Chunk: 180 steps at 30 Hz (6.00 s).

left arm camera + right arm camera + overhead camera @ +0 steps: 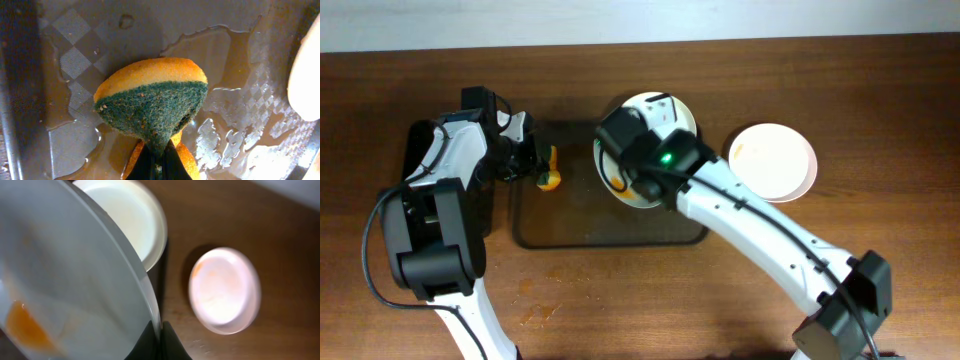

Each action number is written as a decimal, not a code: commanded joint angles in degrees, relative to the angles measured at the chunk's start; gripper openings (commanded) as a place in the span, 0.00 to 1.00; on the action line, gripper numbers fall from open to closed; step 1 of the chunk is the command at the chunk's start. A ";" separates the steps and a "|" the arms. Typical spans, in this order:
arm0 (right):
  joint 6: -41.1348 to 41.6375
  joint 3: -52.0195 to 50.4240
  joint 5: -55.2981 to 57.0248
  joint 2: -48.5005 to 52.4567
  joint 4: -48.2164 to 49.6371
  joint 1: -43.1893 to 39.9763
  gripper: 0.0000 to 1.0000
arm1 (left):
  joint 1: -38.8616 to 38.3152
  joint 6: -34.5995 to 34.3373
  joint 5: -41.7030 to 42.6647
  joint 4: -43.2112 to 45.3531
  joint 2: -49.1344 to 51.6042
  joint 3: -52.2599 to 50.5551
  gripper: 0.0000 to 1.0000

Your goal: Clean dirty plates on tray and stack at the side

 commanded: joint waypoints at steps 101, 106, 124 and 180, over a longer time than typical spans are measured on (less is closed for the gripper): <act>7.48 3.52 -51.25 22.08 3.82 -12.46 0.06 | -2.54 0.52 -6.03 1.03 0.55 0.85 0.01; 4.07 10.99 -47.58 22.08 -0.07 -18.12 0.23 | -2.54 0.52 -6.01 0.85 0.55 0.85 0.01; -6.43 10.82 -44.22 30.05 0.04 -27.21 0.31 | -2.54 0.52 -6.01 1.03 0.55 0.85 0.01; 6.32 10.45 -55.76 33.03 12.02 -18.51 0.04 | -13.77 21.11 6.36 -3.76 8.96 8.20 0.01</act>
